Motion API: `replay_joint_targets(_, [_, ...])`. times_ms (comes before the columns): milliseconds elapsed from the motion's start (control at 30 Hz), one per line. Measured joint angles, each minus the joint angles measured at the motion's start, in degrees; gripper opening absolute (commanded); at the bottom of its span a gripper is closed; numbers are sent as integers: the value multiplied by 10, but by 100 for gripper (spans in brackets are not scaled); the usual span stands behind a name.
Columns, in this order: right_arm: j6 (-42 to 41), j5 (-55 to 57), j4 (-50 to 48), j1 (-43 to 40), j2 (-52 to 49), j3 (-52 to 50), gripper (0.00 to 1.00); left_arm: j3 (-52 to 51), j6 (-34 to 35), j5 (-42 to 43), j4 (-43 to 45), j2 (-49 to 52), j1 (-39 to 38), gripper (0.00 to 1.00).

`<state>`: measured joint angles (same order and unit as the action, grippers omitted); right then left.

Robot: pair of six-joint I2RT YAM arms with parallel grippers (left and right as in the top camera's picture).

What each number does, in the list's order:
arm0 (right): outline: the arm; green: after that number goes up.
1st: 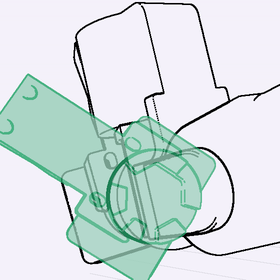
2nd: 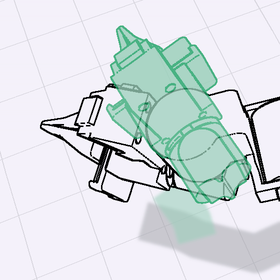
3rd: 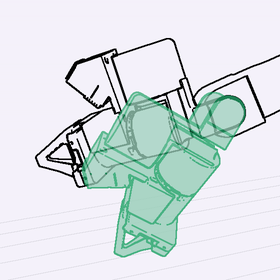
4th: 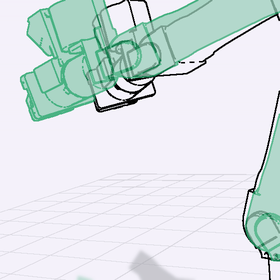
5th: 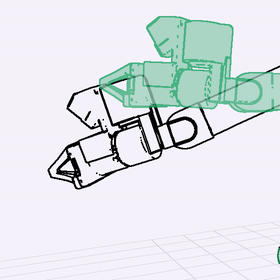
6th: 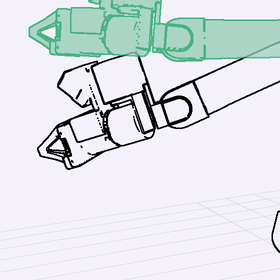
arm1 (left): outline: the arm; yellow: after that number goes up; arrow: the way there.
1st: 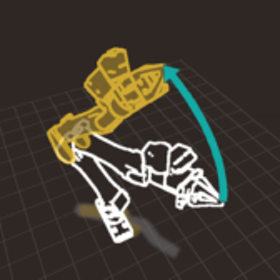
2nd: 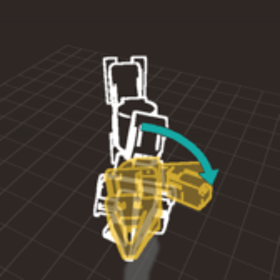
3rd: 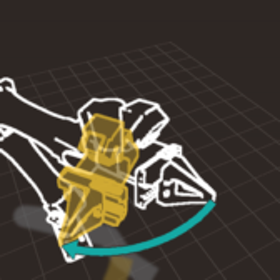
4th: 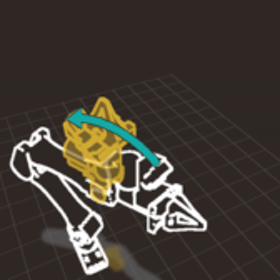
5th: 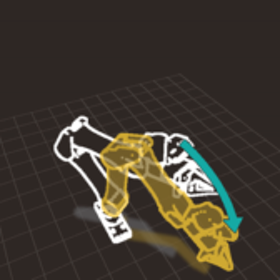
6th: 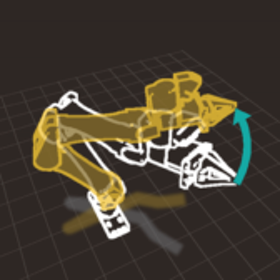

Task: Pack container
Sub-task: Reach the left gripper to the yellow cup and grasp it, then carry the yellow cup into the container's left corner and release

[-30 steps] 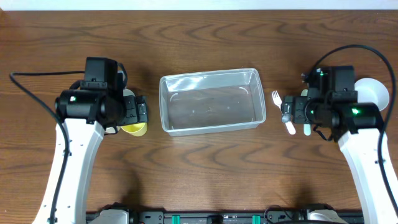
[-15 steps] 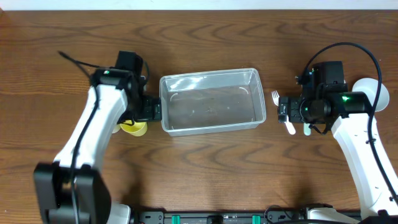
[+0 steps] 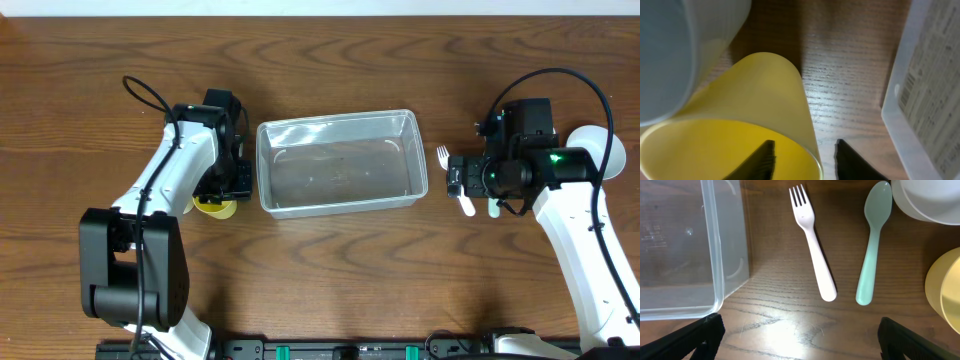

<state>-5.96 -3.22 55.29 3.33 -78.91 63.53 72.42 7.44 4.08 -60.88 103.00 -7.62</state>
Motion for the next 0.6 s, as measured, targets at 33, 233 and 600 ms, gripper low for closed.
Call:
replay_joint_targets(33, [0,0,0,0,0,0,99,0,0,0,0,0,0,24])
replay_joint_targets(233, [0,0,0,0,0,0,99,0,1,1,0,0,0,6])
replay_joint_targets(600, [0,0,2,0,0,0,99,0,1,0,-41,-13,-15,6])
